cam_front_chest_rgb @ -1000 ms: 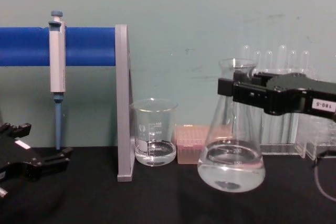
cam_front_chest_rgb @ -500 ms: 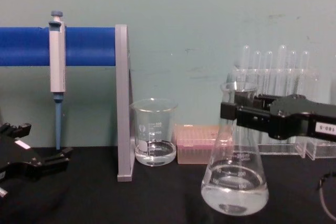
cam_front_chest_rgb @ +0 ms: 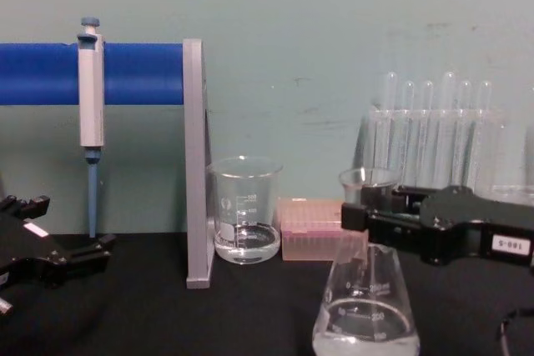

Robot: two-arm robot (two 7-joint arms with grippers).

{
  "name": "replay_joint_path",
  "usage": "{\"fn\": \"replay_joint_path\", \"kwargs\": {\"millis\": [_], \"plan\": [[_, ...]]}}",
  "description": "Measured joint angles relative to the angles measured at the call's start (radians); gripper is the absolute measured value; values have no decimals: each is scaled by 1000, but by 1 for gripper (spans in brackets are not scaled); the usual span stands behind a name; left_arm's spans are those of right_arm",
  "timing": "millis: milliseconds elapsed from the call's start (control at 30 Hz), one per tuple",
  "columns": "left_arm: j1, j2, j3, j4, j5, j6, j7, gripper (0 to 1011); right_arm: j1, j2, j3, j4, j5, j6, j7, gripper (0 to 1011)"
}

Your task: Grasp the erlenmeyer flask with one hand, shake it three times, then place it back.

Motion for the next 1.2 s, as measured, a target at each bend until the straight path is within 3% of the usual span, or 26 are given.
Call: {"fn": "replay_joint_path", "kwargs": {"millis": [600, 1200], "plan": [[0, 0, 0, 0, 0, 0, 0, 1001, 32, -26, -36, 97, -13, -46, 58, 466], [0, 0, 0, 0, 0, 0, 0, 1001, 34, -28, -46, 114, -18, -43, 65, 466]]}}
